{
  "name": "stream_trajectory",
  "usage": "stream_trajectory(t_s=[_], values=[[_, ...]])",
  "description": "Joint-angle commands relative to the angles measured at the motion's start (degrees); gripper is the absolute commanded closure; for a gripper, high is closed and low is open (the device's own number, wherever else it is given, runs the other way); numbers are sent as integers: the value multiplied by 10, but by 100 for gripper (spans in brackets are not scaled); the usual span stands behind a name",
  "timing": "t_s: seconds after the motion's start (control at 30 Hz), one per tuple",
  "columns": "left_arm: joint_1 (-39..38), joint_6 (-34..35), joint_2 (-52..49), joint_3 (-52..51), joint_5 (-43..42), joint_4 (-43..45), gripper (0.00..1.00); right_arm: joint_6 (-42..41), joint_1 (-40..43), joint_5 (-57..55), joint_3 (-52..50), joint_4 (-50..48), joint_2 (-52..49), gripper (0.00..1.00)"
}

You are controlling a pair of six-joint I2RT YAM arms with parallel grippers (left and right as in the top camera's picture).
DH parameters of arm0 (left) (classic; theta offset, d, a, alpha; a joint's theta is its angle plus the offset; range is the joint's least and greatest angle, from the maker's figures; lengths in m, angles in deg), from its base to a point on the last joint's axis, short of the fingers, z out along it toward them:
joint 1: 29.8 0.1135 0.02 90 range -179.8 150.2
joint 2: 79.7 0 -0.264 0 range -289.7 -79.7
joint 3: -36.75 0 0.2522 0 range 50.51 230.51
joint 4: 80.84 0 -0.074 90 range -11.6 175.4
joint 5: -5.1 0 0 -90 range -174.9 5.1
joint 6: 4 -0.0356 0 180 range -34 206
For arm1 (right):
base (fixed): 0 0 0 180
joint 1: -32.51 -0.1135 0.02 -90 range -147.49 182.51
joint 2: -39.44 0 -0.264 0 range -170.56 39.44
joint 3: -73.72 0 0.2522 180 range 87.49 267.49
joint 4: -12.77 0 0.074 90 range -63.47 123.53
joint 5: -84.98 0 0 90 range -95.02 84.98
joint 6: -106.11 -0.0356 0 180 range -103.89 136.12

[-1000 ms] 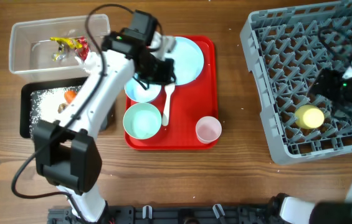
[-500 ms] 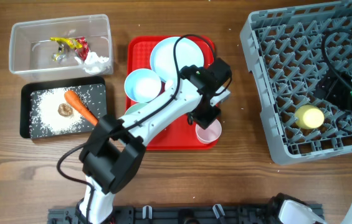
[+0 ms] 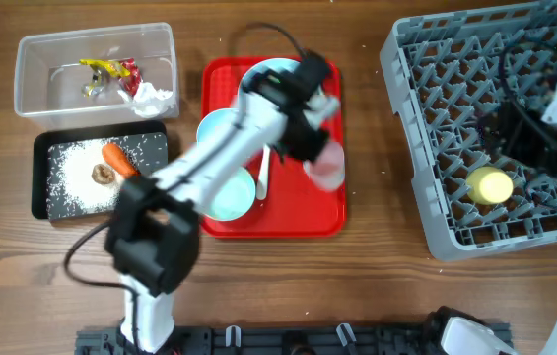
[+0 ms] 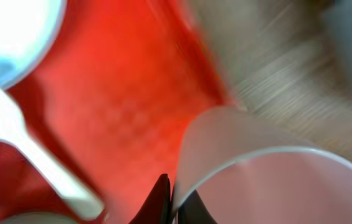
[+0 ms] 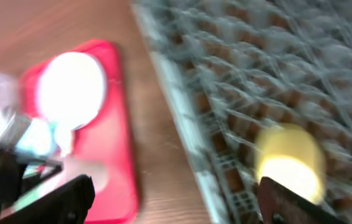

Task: Sort waste into correct bins and load items into the dishwasher rack
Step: 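Grasp the pink cup on the red tray with the left gripper, then lift the pink cup and pass it to the right gripper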

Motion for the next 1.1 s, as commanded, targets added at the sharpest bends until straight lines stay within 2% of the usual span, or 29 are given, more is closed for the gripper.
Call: stream_trajectory(t_s=[0.0, 0.07, 0.13, 0.27, 0.43, 0.77, 0.9, 1.07], values=[[102, 18, 41, 20, -340, 52, 96, 38, -54, 171, 3, -50, -4, 14], [144, 17, 39, 20, -477, 82, 96, 37, -96, 209, -6, -94, -4, 13], [169, 17, 39, 20, -564, 100, 96, 37, -140, 235, -12, -130, -13, 12], [179, 17, 39, 20, -620, 104, 96, 20, -227, 259, -12, -207, -50, 11], [181, 17, 39, 20, -684, 142, 96, 2, -266, 276, -12, -257, -91, 10], [213, 20, 39, 20, -716, 171, 96, 8, -268, 384, -13, -269, -112, 10], [212, 22, 39, 20, -716, 177, 96, 3, -269, 442, -13, -313, -112, 15], [212, 36, 39, 20, -716, 190, 96, -21, -302, 447, -13, -355, -118, 18]])
